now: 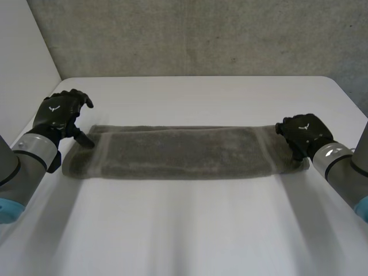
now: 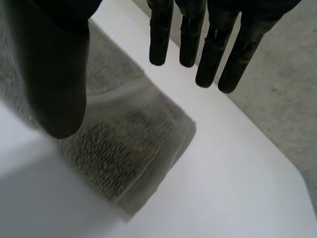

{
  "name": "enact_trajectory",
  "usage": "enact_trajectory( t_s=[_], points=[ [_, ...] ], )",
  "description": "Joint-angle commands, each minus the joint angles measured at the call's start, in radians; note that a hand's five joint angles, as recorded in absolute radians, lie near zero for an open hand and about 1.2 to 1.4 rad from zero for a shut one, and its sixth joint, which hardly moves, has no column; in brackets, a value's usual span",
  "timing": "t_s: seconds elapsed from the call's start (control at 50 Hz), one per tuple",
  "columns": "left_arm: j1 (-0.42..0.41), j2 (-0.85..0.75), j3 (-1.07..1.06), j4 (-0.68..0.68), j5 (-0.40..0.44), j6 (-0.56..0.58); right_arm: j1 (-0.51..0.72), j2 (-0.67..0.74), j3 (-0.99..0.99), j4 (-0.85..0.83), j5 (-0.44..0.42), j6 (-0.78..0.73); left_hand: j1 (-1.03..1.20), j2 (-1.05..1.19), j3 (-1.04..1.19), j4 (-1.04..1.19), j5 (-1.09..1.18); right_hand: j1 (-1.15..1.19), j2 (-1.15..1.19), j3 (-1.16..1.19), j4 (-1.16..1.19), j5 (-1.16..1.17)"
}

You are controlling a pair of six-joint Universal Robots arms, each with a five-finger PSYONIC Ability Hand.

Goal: Fold the towel.

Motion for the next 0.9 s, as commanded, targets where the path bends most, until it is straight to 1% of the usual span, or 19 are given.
enact_trajectory(
  t_s=[0.02,0.1,0.14,0.16,0.2,0.22,0.26,0.3,0.5,0.54,0.58,0.64,0.7,0.76,0.8,0.82,0.86,0.88,0.9],
  points=[
    [-0.001,-0.003,-0.007,0.006,0.001,0.0,-0.012,0.11,-0.022,-0.02,-0.029,-0.044,-0.067,-0.056,-0.059,-0.068,-0.028,0.056,0.051,0.044,0.045,0.035],
    [-0.001,-0.003,-0.021,0.009,0.003,0.0,-0.018,0.139,-0.028,-0.032,-0.028,-0.073,-0.07,-0.059,-0.062,-0.071,-0.031,0.079,0.074,0.068,0.069,0.059],
    [-0.001,-0.003,-0.024,0.017,0.003,0.0,-0.024,0.164,-0.033,-0.056,-0.028,-0.091,-0.07,-0.059,-0.062,-0.071,-0.031,0.26,0.255,0.249,0.25,0.24],
    [-0.001,-0.003,-0.027,0.026,0.003,0.002,-0.024,0.164,-0.033,-0.056,-0.028,-0.091,-0.067,-0.056,-0.059,-0.068,-0.028,0.261,0.256,0.25,0.251,0.241],
    [-0.001,-0.003,-0.027,0.034,0.001,0.002,-0.027,0.168,-0.034,-0.087,-0.028,-0.095,-0.067,-0.056,-0.059,-0.068,-0.028,0.521,0.516,0.51,0.511,0.501],
    [-0.001,-0.003,-0.027,0.038,0.001,0.0,-0.027,0.168,-0.034,-0.087,-0.028,-0.095,-0.067,-0.056,-0.059,-0.068,-0.028,0.523,0.518,0.511,0.512,0.502],
    [-0.001,-0.005,-0.029,0.039,0.001,0.0,-0.029,0.171,-0.037,-0.104,-0.028,-0.096,-0.067,-0.056,-0.059,-0.068,-0.028,0.879,0.873,0.867,0.868,0.858],
    [-0.002,-0.006,-0.029,0.039,-0.001,0.0,-0.032,0.173,-0.044,-0.106,-0.019,-0.096,-0.067,-0.056,-0.059,-0.068,-0.028,0.961,0.956,0.95,0.951,0.941],
    [-0.001,-0.006,-0.047,0.045,0.001,0.002,-0.167,0.076,-0.051,-0.063,0.025,-0.119,-0.067,-0.056,-0.059,-0.068,-0.028,0.962,0.957,0.951,0.951,0.941],
    [-0.002,-0.006,-0.047,0.045,0.003,0.002,-0.197,0.061,-0.062,-0.038,0.032,-0.151,-0.067,-0.056,-0.059,-0.068,-0.028,0.962,0.957,0.951,0.951,0.941],
    [-0.002,-0.006,-0.047,0.045,0.001,0.002,-0.254,0.05,-0.111,0.014,0.047,-0.258,-0.067,-0.056,-0.059,-0.068,-0.028,0.962,0.957,0.951,0.951,0.941],
    [-0.002,-0.006,-0.047,0.045,0.001,0.002,-0.265,0.037,-0.174,0.06,0.093,-0.346,-0.067,-0.056,-0.059,-0.068,-0.028,0.962,0.957,0.951,0.951,0.941],
    [-0.002,-0.006,-0.047,0.045,0.001,0.002,-0.26,0.036,-0.209,0.074,0.132,-0.361,-0.067,-0.056,-0.059,-0.068,-0.028,0.962,0.957,0.951,0.951,0.941],
    [-0.002,-0.005,-0.047,0.045,0.001,0.004,-0.185,0.029,-0.277,0.083,0.19,-0.352,-0.067,-0.056,-0.059,-0.068,-0.028,0.962,0.957,0.951,0.951,0.941],
    [-0.002,-0.006,-0.049,0.045,0.001,0.004,-0.02,0.026,-0.353,0.083,0.224,-0.335,-0.067,-0.056,-0.059,-0.068,-0.028,0.962,0.957,0.951,0.951,0.941],
    [-0.002,-0.006,-0.049,0.045,0.001,0.004,-0.019,0.026,-0.354,0.083,0.224,-0.335,-0.067,-0.056,-0.059,-0.068,-0.028,0.962,0.957,0.951,0.951,0.941],
    [-0.002,-0.006,-0.052,0.045,0.001,0.005,0.149,0.039,-0.418,0.076,0.248,-0.325,-0.067,-0.056,-0.059,-0.068,-0.028,0.962,0.957,0.951,0.951,0.941],
    [-0.002,-0.006,-0.052,0.045,0.001,0.005,0.149,0.04,-0.418,0.075,0.249,-0.325,-0.067,-0.056,-0.059,-0.068,-0.028,0.962,0.957,0.951,0.951,0.941],
    [-0.004,-0.006,-0.052,0.045,0.001,0.007,0.234,0.052,-0.439,0.071,0.259,-0.325,-0.067,-0.056,-0.059,-0.068,-0.028,0.962,0.957,0.951,0.951,0.941]
  ],
)
